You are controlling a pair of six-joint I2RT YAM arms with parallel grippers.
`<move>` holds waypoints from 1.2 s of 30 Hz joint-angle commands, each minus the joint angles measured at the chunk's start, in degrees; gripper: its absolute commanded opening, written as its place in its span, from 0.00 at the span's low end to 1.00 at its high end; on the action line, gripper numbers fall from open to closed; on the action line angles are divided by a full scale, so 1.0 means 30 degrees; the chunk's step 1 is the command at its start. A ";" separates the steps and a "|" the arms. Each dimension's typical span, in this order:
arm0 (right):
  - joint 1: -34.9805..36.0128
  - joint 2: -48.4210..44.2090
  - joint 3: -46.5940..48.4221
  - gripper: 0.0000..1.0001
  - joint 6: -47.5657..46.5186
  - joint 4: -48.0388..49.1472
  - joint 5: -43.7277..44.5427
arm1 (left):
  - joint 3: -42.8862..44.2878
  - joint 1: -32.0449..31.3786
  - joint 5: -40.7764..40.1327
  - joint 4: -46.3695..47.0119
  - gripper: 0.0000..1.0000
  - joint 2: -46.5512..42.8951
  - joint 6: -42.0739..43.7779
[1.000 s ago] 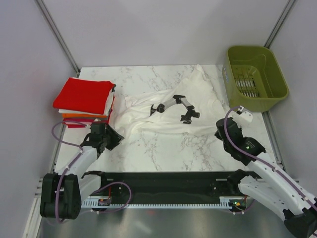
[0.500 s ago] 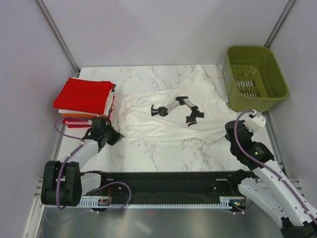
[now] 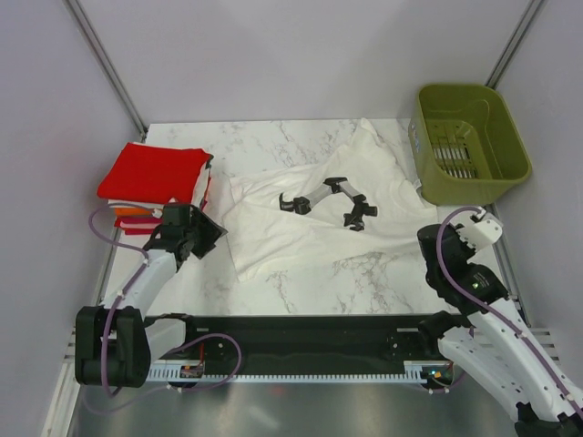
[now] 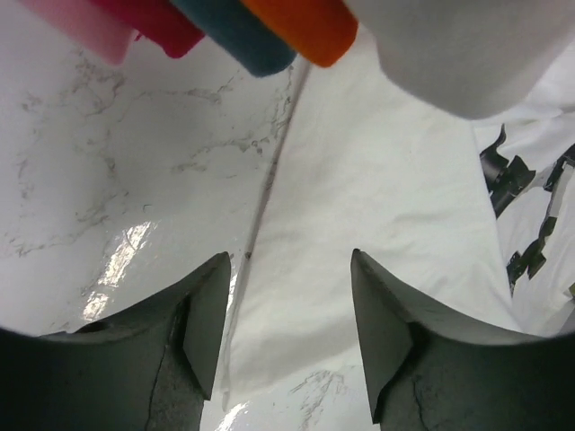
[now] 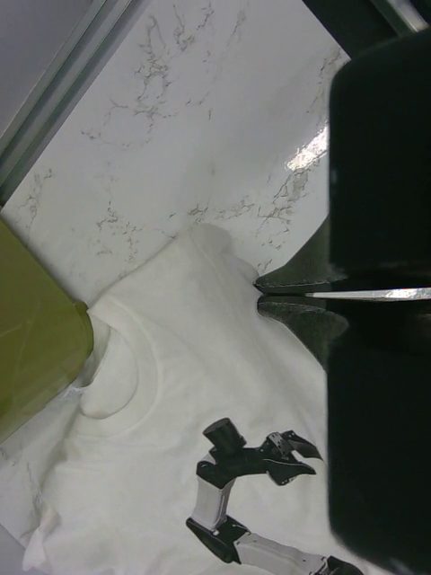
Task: Fold and stack the t-shirts
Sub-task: Flatten the tshirt out
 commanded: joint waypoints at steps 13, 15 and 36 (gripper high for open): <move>-0.0051 0.1404 -0.0269 0.00 -0.0552 0.1382 -0.0559 | -0.3293 -0.2414 0.1636 -0.1790 0.49 -0.4310 0.0221; -0.0051 0.1668 -0.0357 0.00 -0.0494 0.1499 -0.0793 | -0.3676 -0.3902 0.1136 -0.2087 0.48 -0.5391 -0.1154; -0.0080 0.0029 -0.1119 0.00 -0.0493 0.1881 -0.2376 | -0.5639 -0.6285 -0.2003 -0.1856 0.49 -0.7450 -0.5230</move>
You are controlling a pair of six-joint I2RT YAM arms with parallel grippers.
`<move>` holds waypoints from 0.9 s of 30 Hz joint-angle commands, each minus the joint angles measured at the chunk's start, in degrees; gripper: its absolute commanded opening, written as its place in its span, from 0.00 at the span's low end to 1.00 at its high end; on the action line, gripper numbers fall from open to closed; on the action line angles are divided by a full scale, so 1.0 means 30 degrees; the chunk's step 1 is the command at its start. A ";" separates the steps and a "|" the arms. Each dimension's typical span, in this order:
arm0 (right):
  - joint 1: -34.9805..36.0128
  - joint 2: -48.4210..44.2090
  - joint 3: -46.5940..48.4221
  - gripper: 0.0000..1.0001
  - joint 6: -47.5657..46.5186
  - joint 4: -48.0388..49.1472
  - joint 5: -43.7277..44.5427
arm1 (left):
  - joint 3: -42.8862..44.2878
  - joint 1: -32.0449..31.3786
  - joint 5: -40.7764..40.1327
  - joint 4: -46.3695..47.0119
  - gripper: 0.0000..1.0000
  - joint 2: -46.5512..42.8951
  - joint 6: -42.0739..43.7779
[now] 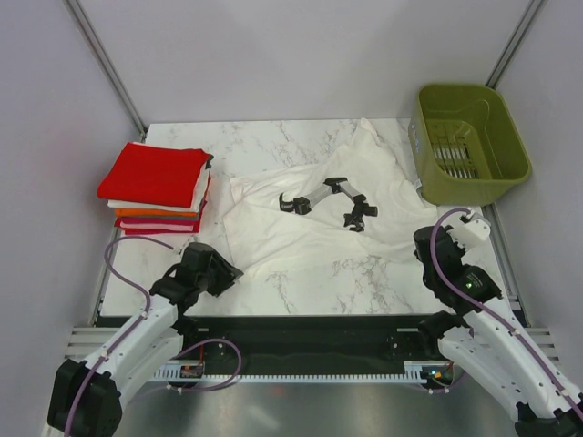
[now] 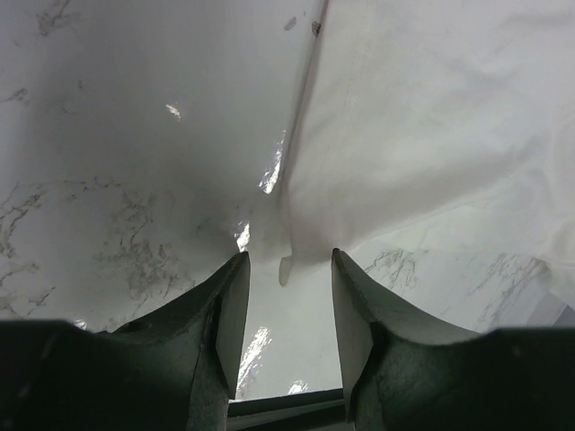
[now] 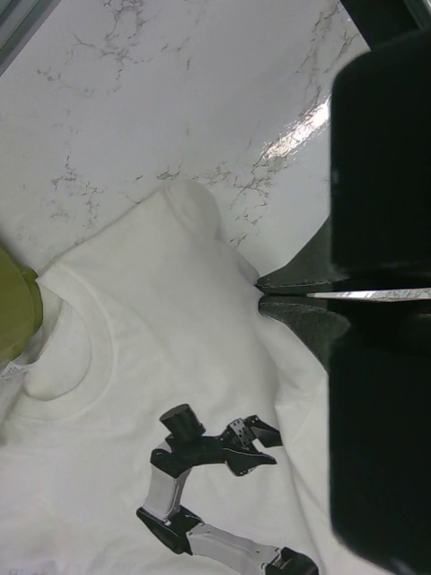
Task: Fold and stack the t-shirts
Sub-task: Flatten the tshirt out
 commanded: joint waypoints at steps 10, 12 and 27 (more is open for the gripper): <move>-0.0080 -0.0826 0.0171 0.00 -0.0370 0.0285 -0.0454 | -0.1636 -0.0158 -0.0115 0.3224 0.47 0.0727 -0.1664; -0.0051 -0.0914 0.0171 0.00 -0.0370 0.0255 -0.0512 | -0.1960 -0.0187 0.0438 0.4280 0.41 0.1020 -0.1810; -0.0051 0.0138 0.1108 0.00 -0.3137 0.1860 -0.1649 | 0.0464 -0.0071 0.0356 0.3639 0.02 0.0901 -0.0669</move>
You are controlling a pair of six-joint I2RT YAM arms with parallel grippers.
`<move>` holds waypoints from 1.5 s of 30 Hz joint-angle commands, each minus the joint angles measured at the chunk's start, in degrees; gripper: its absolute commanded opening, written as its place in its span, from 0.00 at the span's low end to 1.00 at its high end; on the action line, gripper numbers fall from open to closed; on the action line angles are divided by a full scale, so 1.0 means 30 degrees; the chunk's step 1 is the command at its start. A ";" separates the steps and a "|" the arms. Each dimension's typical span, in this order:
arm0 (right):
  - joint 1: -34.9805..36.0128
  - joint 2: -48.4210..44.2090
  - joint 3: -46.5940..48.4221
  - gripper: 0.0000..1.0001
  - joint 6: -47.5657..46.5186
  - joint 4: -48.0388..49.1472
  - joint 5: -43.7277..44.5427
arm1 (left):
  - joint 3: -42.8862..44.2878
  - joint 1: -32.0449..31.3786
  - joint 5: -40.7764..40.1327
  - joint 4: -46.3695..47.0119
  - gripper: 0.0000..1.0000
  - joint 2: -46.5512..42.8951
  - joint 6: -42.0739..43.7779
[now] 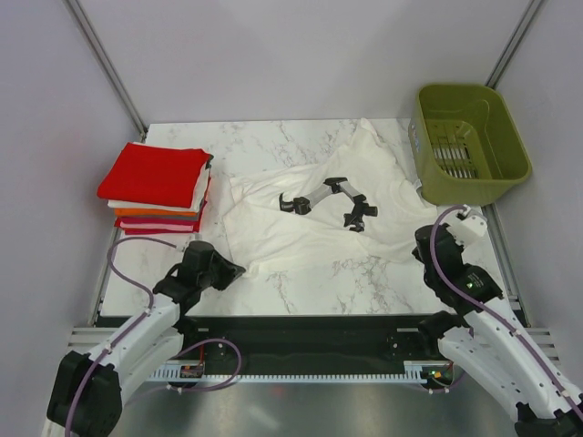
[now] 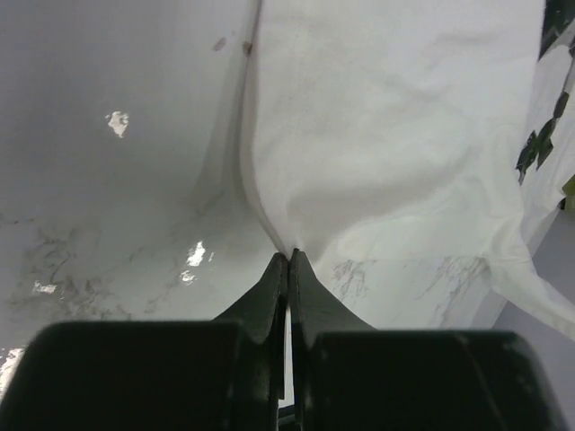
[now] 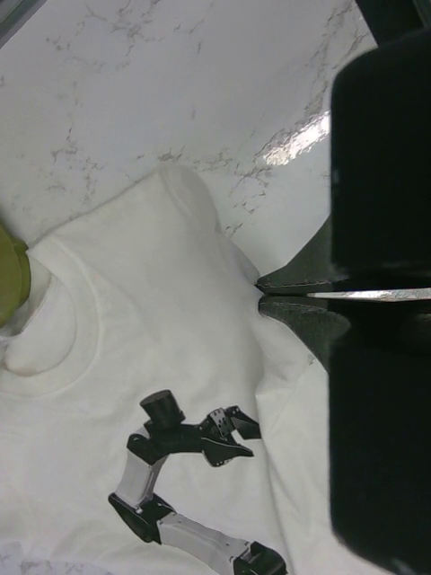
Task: Fold and stack the t-shirts
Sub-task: Flatten the tshirt out
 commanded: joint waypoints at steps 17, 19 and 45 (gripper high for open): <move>-0.0051 0.4574 1.2787 0.00 -0.8647 0.4862 -0.8785 | 1.4682 0.4008 0.5157 -0.2461 0.02 0.5256 0.5518; -0.0051 0.3522 1.4158 0.00 -0.9087 0.4747 -0.9280 | 1.5914 0.4155 0.4659 -0.3518 0.02 0.3646 0.6103; -0.0051 0.3161 1.7320 0.00 -0.8158 0.5184 -0.5542 | 2.0117 0.4448 0.1464 -0.6609 0.02 0.0386 0.4967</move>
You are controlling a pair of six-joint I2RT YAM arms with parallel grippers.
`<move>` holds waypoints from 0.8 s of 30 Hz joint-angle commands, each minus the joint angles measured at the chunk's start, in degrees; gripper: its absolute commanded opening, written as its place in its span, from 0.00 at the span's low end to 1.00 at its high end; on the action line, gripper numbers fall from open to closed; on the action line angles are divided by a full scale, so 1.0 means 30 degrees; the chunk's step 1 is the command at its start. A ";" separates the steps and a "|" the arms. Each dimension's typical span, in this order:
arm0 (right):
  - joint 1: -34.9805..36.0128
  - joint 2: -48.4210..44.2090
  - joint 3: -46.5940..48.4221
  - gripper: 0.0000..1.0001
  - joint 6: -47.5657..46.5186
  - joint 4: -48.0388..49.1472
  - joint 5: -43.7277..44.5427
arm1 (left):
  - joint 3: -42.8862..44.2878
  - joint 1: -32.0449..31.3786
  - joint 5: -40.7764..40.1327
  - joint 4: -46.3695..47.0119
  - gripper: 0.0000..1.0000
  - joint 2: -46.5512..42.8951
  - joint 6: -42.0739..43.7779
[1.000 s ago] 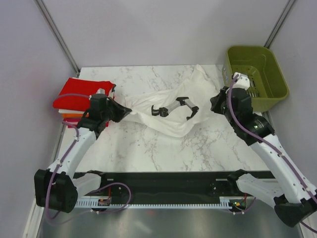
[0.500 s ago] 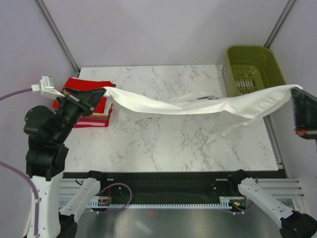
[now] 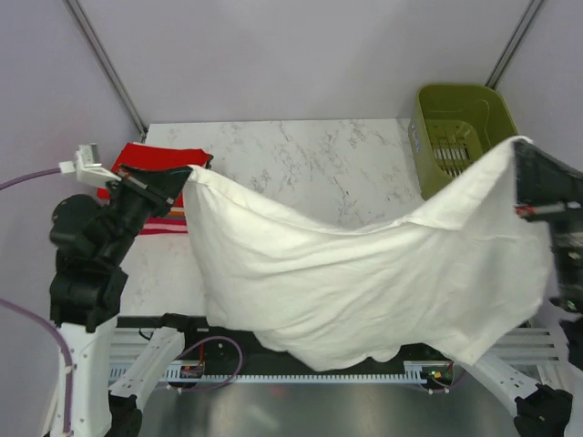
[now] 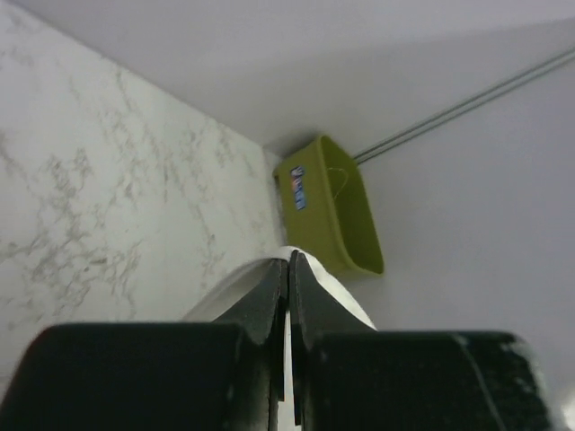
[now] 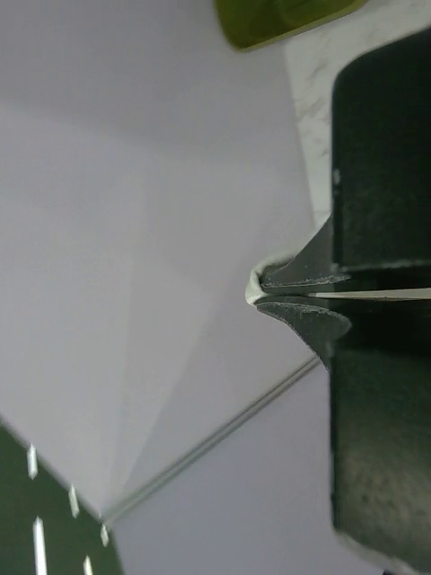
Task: Fold and stack the t-shirts
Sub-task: Flatten the tshirt out
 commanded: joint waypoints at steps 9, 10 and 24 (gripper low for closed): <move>-0.0131 0.7563 -0.5344 0.00 0.1286 0.3521 0.5060 | -0.5209 0.0346 0.0376 0.6948 0.02 0.7064 -0.1433; -0.0567 0.8537 -0.4491 0.00 0.1053 0.3551 0.4825 | -0.4302 0.0492 0.0610 0.7007 0.02 0.8899 -0.1433; -1.1380 2.2053 1.4099 0.00 1.0186 0.4657 -1.2516 | 1.7913 0.4361 0.8549 0.7764 0.02 2.3385 -0.6147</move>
